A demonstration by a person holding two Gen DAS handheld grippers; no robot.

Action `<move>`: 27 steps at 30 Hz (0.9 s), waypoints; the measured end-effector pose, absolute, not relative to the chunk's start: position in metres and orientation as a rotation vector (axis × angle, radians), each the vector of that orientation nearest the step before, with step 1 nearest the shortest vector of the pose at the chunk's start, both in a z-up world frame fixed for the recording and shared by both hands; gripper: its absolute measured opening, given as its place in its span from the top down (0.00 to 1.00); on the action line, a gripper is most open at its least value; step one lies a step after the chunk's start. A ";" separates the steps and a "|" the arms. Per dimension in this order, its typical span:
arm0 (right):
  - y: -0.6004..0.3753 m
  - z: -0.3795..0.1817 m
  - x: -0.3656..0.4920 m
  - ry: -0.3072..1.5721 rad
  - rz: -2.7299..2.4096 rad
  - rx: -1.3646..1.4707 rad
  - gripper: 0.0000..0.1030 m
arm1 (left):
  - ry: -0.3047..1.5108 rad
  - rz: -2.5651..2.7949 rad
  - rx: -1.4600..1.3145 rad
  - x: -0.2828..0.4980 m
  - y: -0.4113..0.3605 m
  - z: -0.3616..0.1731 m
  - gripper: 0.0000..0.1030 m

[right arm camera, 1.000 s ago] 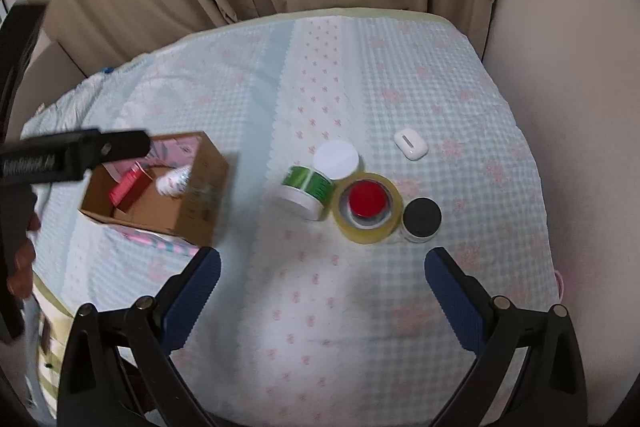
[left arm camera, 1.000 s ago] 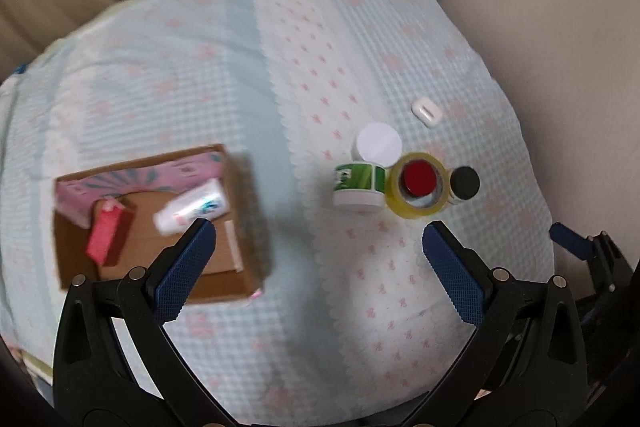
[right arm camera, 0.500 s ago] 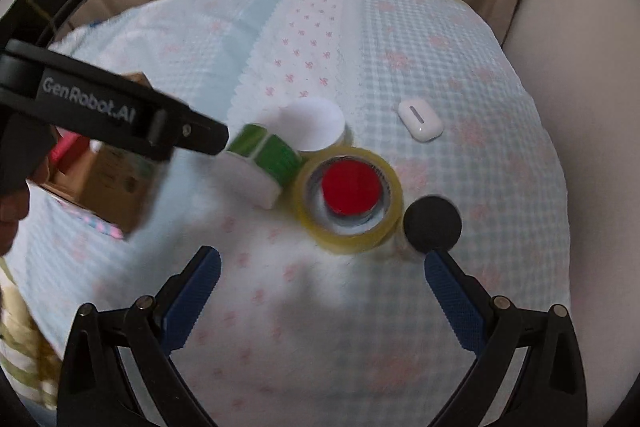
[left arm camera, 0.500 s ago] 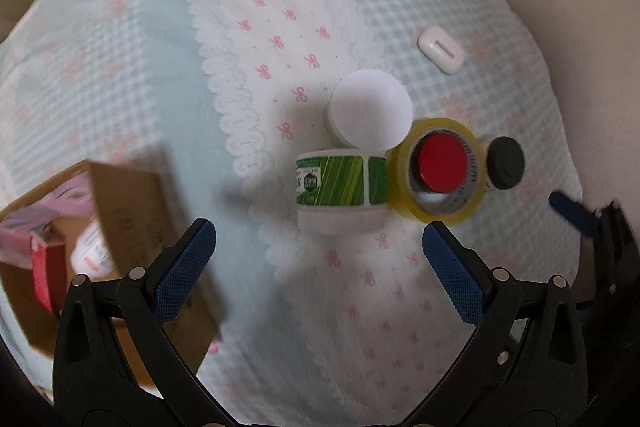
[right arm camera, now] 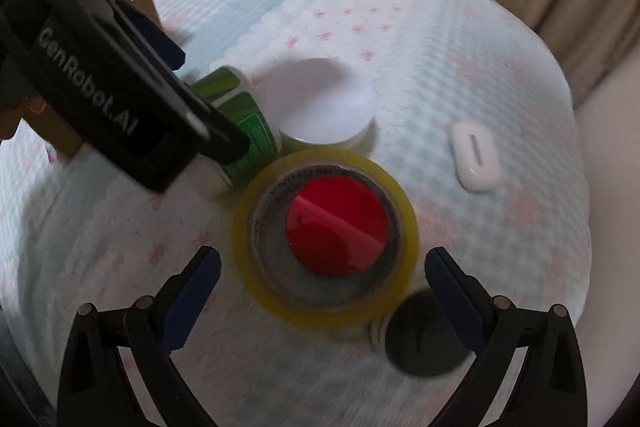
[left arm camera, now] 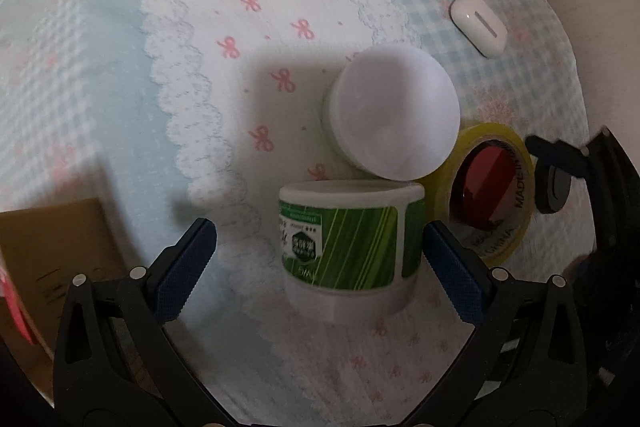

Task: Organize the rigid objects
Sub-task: 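Grasp the green-labelled jar with the left gripper while the right gripper grasps the yellow tape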

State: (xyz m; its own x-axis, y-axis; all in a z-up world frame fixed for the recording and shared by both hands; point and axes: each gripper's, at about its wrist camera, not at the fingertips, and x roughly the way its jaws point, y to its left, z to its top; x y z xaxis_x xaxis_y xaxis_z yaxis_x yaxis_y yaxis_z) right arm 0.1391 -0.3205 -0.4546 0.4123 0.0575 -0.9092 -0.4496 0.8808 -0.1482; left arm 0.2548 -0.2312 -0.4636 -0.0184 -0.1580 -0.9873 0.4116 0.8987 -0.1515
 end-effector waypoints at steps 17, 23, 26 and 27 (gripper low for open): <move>-0.325 -0.466 0.156 1.139 0.386 -0.377 0.07 | 1.548 -0.518 0.170 0.259 -0.247 -0.482 0.33; -0.322 -0.462 0.158 1.136 0.371 -0.341 0.07 | 1.499 -0.500 0.189 0.251 -0.243 -0.458 0.34; -0.323 -0.451 0.157 1.124 0.348 -0.326 0.07 | 1.470 -0.488 0.170 0.251 -0.237 -0.437 0.34; -0.323 -0.447 0.156 1.119 0.341 -0.323 0.07 | 1.458 -0.484 0.165 0.251 -0.234 -0.430 0.34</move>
State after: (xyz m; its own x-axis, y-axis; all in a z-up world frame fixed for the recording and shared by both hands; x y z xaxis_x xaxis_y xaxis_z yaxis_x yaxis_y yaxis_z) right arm 0.1564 -0.3234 -0.4471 0.3958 0.1038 -0.9124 -0.4227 0.9027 -0.0806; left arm 0.2508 -0.2341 -0.4305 0.0373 -0.2151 -0.9759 0.4109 0.8935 -0.1813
